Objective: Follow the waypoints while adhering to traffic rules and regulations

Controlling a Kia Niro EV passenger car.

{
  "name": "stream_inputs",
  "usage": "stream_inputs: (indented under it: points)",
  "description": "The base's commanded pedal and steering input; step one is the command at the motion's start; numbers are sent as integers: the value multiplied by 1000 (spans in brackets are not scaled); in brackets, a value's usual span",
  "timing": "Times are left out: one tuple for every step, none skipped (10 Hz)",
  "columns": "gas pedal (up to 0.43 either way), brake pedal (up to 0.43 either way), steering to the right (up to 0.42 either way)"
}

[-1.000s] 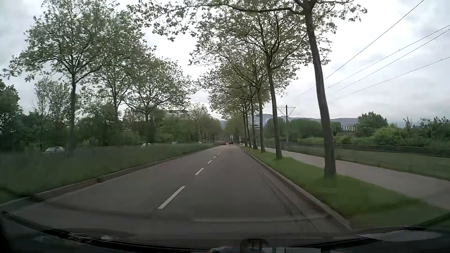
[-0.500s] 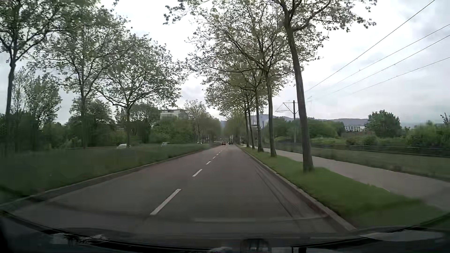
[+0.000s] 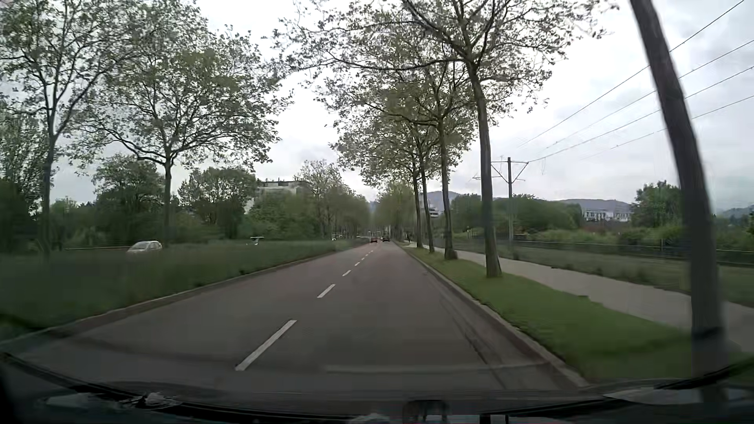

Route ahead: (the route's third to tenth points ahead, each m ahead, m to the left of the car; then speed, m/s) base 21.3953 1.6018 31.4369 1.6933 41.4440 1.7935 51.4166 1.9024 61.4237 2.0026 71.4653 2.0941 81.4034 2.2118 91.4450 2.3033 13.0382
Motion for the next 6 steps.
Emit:
stream_inputs:
  points:
    - [67,0,0]
    - [67,0,0]
    - [67,0,0]
    - [67,0,0]
    - [67,0,0]
    - [67,0,0]
